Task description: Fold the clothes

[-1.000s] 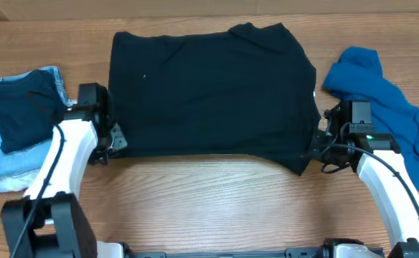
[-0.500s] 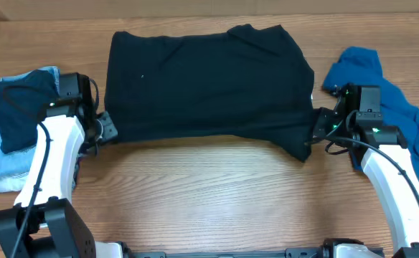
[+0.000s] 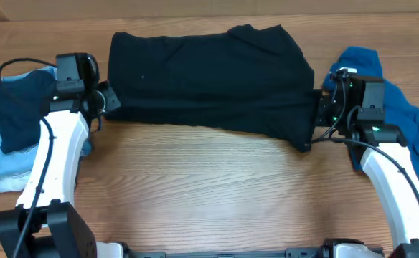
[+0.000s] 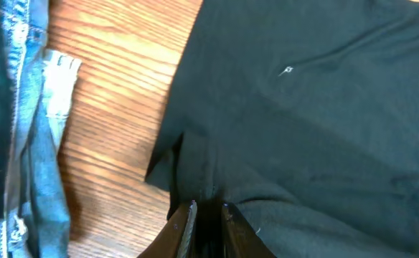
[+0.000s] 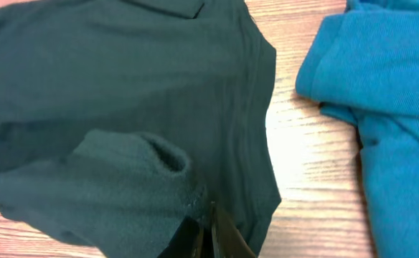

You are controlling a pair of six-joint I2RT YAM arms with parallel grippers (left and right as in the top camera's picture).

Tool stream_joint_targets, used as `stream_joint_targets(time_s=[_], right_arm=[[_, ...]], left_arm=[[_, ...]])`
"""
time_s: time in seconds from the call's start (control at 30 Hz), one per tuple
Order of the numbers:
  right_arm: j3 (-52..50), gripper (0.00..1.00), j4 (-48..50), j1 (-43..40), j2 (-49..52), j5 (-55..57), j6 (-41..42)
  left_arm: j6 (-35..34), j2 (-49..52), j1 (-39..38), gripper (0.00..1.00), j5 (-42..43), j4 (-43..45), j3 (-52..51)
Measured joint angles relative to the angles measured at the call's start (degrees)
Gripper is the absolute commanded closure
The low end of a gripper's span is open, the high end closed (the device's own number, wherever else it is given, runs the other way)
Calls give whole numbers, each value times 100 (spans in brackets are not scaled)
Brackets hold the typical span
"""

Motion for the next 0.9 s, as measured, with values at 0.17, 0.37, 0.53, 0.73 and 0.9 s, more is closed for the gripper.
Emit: stream_joint_targets(time_s=[0.17, 0.37, 0.53, 0.73, 0.9], right_arm=[[15, 96, 402, 0, 946, 26, -227], [17, 96, 1200, 0, 1152, 24, -315], [17, 96, 1193, 46, 1252, -22, -503], [20, 94, 1231, 308, 1923, -24, -575], [153, 74, 953, 337, 2094, 984, -173]], left_arm=[[0, 269, -42, 86, -4, 9, 0], [0, 780, -44, 85, -146, 85, 0], [2, 1062, -44, 83, -195, 286, 0], [2, 1086, -44, 82, -256, 304, 0], [122, 1086, -44, 82, -267, 188, 0]])
